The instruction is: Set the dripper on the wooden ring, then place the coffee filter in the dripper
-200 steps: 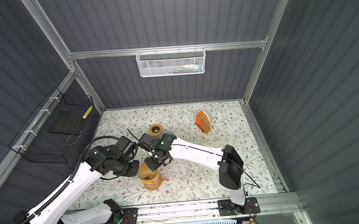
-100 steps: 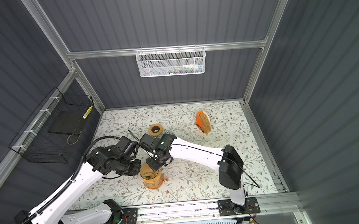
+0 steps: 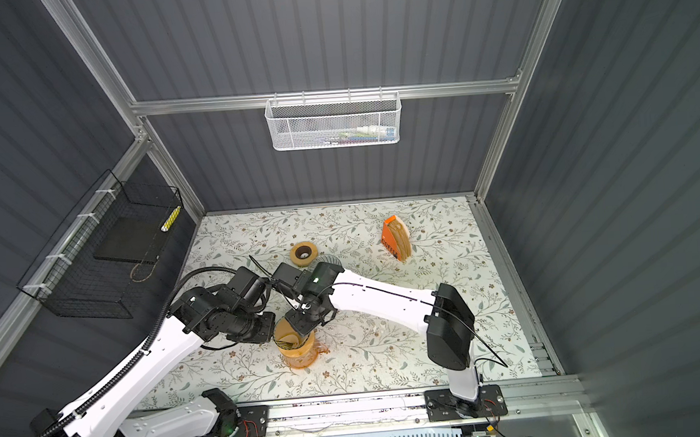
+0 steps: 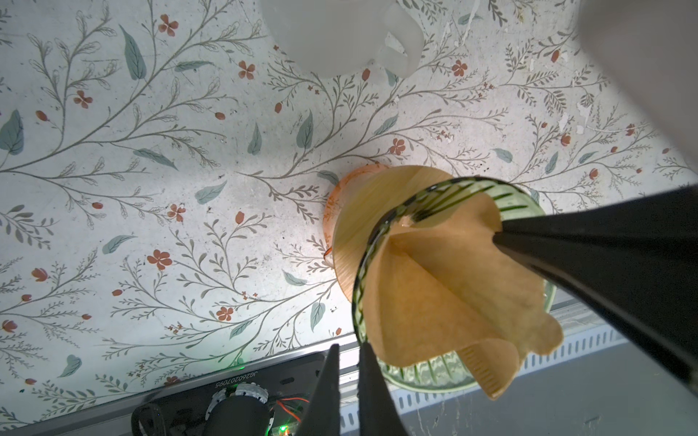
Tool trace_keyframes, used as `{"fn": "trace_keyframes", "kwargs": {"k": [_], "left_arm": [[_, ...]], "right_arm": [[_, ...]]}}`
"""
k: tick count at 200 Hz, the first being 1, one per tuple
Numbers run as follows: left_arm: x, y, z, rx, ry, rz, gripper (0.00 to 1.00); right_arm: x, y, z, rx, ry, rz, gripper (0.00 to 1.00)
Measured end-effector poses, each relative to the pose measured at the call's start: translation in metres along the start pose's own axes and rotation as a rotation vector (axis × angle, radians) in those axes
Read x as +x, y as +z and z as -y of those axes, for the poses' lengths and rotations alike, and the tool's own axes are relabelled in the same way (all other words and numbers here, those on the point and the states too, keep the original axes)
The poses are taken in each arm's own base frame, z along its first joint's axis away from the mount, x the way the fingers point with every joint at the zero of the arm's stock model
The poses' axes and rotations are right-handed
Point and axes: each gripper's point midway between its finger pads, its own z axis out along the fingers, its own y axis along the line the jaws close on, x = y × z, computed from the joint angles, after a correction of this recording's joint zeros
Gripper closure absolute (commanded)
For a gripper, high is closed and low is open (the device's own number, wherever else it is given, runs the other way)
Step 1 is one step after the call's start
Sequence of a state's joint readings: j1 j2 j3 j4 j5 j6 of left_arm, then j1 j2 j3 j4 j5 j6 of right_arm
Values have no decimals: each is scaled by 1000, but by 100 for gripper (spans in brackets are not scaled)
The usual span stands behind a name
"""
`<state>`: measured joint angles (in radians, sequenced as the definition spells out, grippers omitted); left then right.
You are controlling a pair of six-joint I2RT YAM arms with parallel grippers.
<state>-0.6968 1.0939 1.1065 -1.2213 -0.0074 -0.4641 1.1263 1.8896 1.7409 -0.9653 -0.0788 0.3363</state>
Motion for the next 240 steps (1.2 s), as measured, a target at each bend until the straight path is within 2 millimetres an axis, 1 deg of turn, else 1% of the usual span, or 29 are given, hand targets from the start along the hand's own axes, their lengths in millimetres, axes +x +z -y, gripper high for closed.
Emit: {"fn": "trace_keyframes", "kwargs": {"k": [83, 111, 185, 240], "left_arm": [[-3, -2, 1, 5, 0, 13, 87], [-5, -4, 2, 10, 1, 21, 87], [-7, -6, 5, 22, 3, 28, 87], [-7, -5, 10, 42, 16, 23, 87]], "right_arm": [[-1, -3, -1, -1, 0, 2, 84], [-3, -6, -1, 0, -1, 5, 79], [-5, -10, 1, 17, 0, 22, 74], [-8, -21, 3, 30, 0, 52, 71]]}}
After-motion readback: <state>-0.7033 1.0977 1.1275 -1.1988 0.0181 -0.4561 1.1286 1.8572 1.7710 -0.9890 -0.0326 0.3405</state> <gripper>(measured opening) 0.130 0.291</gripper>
